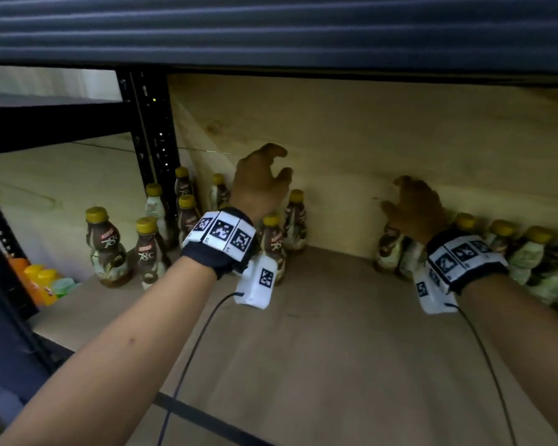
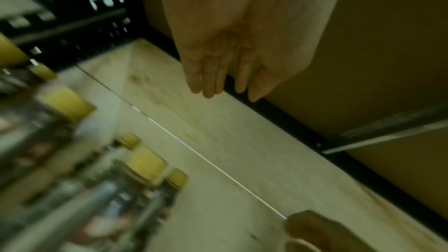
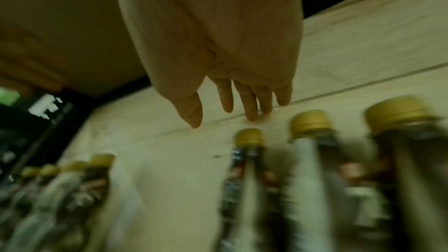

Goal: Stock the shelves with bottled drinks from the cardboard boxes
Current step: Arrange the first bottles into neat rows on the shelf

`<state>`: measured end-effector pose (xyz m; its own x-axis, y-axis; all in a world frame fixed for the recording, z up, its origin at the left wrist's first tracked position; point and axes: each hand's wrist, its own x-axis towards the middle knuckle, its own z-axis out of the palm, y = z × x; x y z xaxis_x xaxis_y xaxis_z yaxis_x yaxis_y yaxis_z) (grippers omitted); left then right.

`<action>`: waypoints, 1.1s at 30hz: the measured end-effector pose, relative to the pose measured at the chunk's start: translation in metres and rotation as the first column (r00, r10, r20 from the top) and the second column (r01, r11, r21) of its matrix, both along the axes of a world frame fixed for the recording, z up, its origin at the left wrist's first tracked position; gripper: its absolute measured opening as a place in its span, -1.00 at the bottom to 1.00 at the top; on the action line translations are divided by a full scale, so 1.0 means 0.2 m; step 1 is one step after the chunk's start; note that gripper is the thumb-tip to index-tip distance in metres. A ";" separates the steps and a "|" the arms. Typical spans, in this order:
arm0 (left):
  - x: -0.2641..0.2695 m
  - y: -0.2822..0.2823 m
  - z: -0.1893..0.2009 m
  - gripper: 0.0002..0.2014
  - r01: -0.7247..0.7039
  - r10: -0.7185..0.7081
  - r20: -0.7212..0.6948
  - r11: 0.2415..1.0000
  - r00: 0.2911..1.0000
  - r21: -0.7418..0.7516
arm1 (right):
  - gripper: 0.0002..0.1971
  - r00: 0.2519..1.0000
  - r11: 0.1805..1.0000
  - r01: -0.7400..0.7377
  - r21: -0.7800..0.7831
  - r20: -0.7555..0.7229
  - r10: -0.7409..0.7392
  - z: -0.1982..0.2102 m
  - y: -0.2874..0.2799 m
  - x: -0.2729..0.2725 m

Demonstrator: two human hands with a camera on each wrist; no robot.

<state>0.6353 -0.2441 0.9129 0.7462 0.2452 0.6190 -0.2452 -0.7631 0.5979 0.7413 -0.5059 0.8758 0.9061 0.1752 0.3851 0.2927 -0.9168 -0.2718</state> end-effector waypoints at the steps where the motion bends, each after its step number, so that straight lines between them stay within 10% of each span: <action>1: 0.04 -0.08 -0.01 -0.70 0.050 -0.050 -0.006 0.999 0.999 -0.020 | -0.39 0.999 0.991 0.028 -0.135 -0.032 -0.033 -0.01 -0.07 0.01; 4: 0.21 -0.34 -0.11 -0.72 0.165 -0.169 -0.138 0.985 0.976 -0.039 | -0.39 0.998 0.909 -0.006 -0.416 -0.053 -0.018 -0.08 -0.17 -0.04; 10: 0.49 -0.75 -0.37 -0.39 0.310 -0.340 -0.439 0.940 0.832 -0.140 | -0.42 0.949 0.862 -0.095 -0.498 0.217 0.230 -0.27 -0.25 -0.28; 17: 0.56 -0.98 -0.48 -0.72 0.541 -0.496 -0.527 0.837 0.690 -0.081 | -0.49 0.947 0.934 -0.321 -0.153 -0.060 0.316 -0.36 -0.44 -0.45; 21: 0.60 -1.03 -0.48 -0.26 0.553 -0.583 -0.467 0.805 0.665 -0.217 | -0.58 0.970 0.952 -0.222 0.208 -0.056 0.238 -0.30 -0.59 -0.51; 24: 0.62 -1.08 -0.44 -0.39 0.519 -0.505 -0.450 0.849 0.736 -0.104 | -0.58 0.975 0.919 -0.153 0.363 -0.099 0.201 -0.26 -0.68 -0.55; 33: 0.29 -0.75 -0.40 -0.85 0.704 -0.625 -0.469 0.710 0.624 -0.010 | -0.56 0.973 0.901 -0.166 0.401 -0.080 0.215 -0.26 -0.53 -0.55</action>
